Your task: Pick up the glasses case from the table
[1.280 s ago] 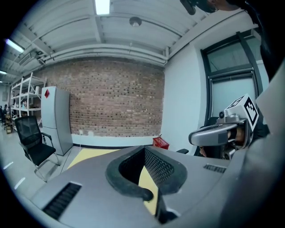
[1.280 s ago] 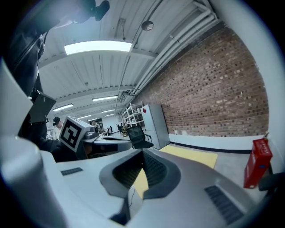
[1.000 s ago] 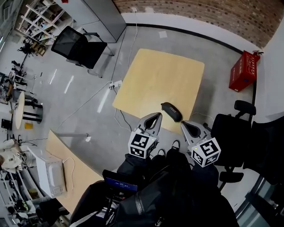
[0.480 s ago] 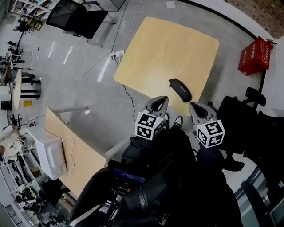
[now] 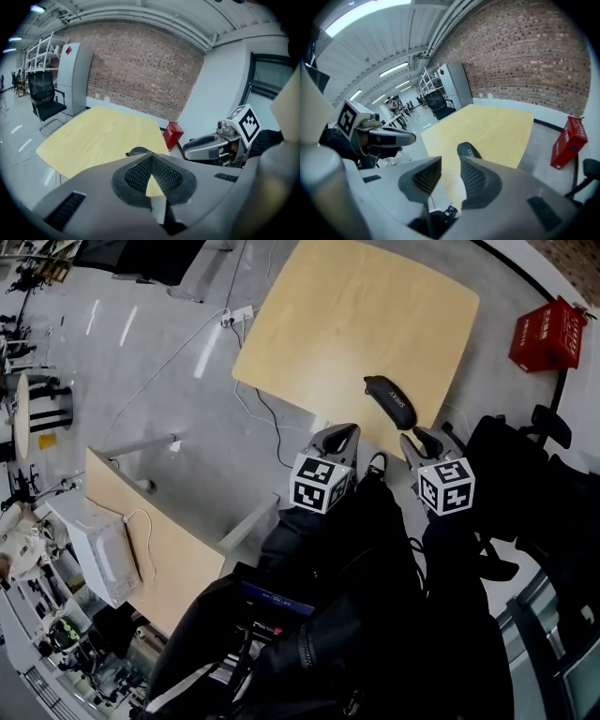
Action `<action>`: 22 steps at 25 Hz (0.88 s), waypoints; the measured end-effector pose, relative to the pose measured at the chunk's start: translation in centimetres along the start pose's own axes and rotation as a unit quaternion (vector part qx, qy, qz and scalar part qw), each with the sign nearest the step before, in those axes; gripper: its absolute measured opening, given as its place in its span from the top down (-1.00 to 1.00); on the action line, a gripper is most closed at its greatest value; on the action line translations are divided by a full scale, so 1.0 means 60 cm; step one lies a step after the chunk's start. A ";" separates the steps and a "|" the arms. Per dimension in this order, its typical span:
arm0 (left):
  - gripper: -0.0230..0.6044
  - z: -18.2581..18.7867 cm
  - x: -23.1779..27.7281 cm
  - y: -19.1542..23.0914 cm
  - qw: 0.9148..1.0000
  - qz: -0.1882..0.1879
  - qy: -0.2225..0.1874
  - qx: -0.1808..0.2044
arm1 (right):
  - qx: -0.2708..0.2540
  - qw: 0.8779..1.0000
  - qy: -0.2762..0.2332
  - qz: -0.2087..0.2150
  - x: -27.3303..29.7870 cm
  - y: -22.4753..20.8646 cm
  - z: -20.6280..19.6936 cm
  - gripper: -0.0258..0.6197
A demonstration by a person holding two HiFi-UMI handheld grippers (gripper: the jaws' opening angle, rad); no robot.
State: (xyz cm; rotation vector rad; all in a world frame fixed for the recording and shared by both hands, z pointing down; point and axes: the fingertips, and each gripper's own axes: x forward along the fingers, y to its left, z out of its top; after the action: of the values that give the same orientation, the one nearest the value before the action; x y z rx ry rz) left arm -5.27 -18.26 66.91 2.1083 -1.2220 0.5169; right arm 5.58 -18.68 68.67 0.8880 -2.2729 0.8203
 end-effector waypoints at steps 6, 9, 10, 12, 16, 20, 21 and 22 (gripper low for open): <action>0.93 -0.025 0.016 0.026 1.000 -0.005 0.012 -0.018 | -0.031 0.998 0.044 -0.026 0.059 -0.032 -0.022 0.23; 0.93 -0.032 0.024 0.039 0.999 -0.007 0.016 -0.028 | -0.053 0.995 0.077 -0.043 0.092 -0.057 -0.034 0.06; 0.93 -0.034 0.026 0.041 0.999 -0.009 0.017 -0.030 | -0.061 0.993 0.088 -0.046 0.101 -0.064 -0.039 0.03; 0.93 -0.036 0.030 0.044 0.999 -0.012 0.018 -0.034 | -0.076 0.990 0.108 -0.047 0.119 -0.076 -0.045 -0.03; 0.93 -0.042 0.033 0.059 0.999 -0.013 0.024 -0.043 | -0.093 0.984 0.145 -0.049 0.154 -0.095 -0.062 -0.10; 0.93 -0.050 0.031 0.081 0.998 -0.008 0.026 -0.051 | -0.110 0.977 0.173 -0.050 0.182 -0.098 -0.072 -0.11; 0.93 -0.051 0.030 0.085 0.998 -0.006 0.026 -0.052 | -0.114 0.975 0.181 -0.051 0.187 -0.099 -0.075 -0.11; 0.93 -0.052 0.030 0.088 0.998 -0.006 0.027 -0.054 | -0.116 0.974 0.189 -0.054 0.192 -0.101 -0.079 -0.11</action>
State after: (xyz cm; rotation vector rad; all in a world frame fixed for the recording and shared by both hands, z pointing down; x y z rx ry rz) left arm -9.04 -19.15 72.02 1.9977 -1.1802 0.4880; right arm 4.16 -23.43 81.60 0.6747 -1.9210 0.6003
